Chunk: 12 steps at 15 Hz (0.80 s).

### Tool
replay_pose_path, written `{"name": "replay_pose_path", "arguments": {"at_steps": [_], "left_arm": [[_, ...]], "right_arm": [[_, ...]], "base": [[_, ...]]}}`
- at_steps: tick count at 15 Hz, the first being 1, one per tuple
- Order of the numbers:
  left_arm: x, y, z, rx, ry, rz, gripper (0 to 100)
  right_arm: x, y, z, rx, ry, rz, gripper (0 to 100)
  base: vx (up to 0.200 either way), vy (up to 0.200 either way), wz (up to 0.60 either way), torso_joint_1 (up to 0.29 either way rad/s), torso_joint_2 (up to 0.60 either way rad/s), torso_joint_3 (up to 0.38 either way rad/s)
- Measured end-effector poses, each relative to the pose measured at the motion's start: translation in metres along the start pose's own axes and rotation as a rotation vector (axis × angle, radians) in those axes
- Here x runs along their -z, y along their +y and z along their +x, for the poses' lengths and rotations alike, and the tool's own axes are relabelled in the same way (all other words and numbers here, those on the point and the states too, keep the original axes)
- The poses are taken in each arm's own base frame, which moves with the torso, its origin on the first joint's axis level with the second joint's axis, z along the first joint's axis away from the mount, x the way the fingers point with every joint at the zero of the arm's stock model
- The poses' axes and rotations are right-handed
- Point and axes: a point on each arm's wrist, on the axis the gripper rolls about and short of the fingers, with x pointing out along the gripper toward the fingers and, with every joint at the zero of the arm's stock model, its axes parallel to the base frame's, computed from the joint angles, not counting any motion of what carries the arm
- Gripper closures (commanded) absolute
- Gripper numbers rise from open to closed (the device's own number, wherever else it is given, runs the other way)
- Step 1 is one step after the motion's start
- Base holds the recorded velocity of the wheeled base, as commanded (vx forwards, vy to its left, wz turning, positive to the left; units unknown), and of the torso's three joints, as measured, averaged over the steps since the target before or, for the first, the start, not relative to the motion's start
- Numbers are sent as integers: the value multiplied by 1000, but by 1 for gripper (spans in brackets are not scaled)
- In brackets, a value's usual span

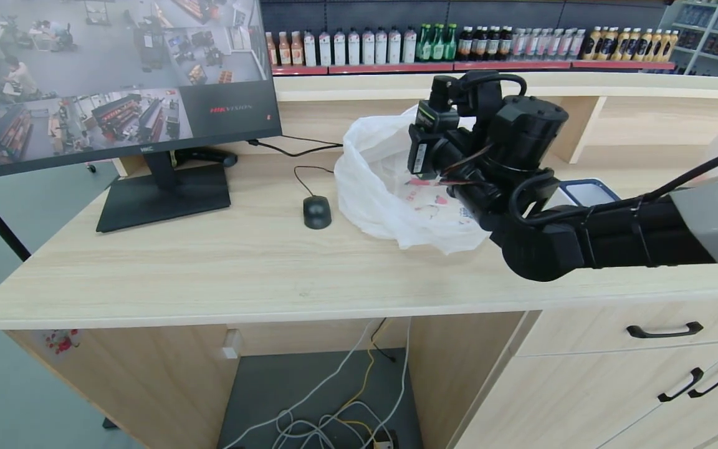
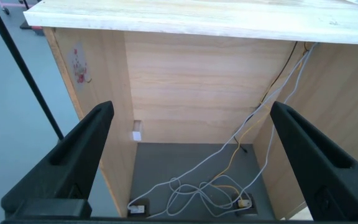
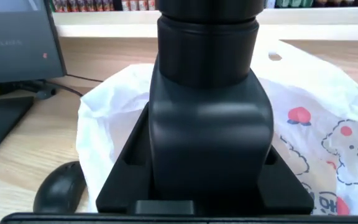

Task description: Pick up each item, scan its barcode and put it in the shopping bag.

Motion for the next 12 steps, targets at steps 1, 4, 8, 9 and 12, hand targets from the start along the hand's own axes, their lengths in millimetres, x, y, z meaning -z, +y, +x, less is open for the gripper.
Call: {"name": "replay_pose_path", "arguments": {"at_steps": [1, 4, 8, 9, 12], "left_arm": [[0, 0, 0, 0, 0, 0, 0], [0, 0, 0, 1, 0, -3, 0], [0, 0, 0, 0, 0, -2, 0], [0, 0, 0, 0, 0, -2, 0], [0, 0, 0, 0, 0, 1, 0]], "right_arm": [[5, 1, 2, -2, 8, -2, 100], [21, 3, 10, 7, 24, -7, 100], [39, 4, 25, 17, 21, -10, 100], [43, 2, 28, 24, 21, -11, 100], [54, 0, 38, 35, 14, -12, 100]], "base": [[0, 0, 0, 0, 0, 0], [0, 0, 0, 0, 0, 0], [0, 0, 0, 0, 0, 0], [0, 0, 0, 0, 0, 0], [0, 0, 0, 0, 0, 0]]}}
